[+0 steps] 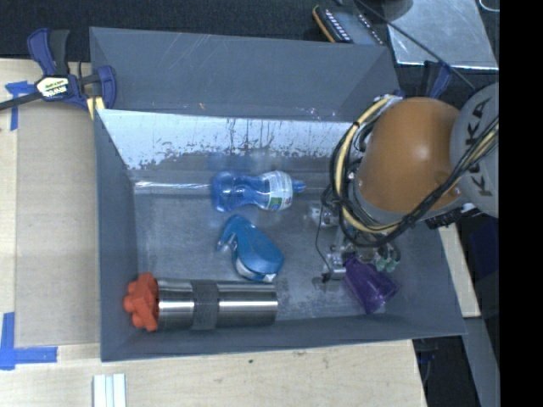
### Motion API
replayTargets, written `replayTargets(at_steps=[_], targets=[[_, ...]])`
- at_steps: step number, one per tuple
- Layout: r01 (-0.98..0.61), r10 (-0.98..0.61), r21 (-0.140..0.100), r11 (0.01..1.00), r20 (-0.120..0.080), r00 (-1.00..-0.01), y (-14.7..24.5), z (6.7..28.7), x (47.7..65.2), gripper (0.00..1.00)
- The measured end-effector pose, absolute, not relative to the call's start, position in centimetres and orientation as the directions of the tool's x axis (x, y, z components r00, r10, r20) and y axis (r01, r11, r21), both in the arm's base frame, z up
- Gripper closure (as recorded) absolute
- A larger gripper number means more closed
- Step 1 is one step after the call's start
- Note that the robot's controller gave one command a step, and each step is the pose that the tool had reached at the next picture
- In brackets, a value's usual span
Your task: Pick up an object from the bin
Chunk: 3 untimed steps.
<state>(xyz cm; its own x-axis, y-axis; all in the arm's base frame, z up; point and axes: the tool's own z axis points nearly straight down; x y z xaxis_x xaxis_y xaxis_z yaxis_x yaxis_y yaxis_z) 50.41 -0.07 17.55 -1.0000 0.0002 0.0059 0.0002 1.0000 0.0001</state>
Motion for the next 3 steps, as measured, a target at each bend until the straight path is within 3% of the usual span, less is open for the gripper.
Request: replayTargets(at_steps=[1, 2, 3], targets=[[0.000, 0.000, 0.000, 1.000, -0.003, -1.000, -0.1, 18.0, 50.6, 0.00], [-0.115, -0.115, 0.000, 0.993, -0.002, -0.993, 4.0, 12.5, 50.6, 0.00], [-0.263, -0.263, -0.007, 0.965, -0.002, -0.965, 8.2, 11.8, 51.1, 0.00]])
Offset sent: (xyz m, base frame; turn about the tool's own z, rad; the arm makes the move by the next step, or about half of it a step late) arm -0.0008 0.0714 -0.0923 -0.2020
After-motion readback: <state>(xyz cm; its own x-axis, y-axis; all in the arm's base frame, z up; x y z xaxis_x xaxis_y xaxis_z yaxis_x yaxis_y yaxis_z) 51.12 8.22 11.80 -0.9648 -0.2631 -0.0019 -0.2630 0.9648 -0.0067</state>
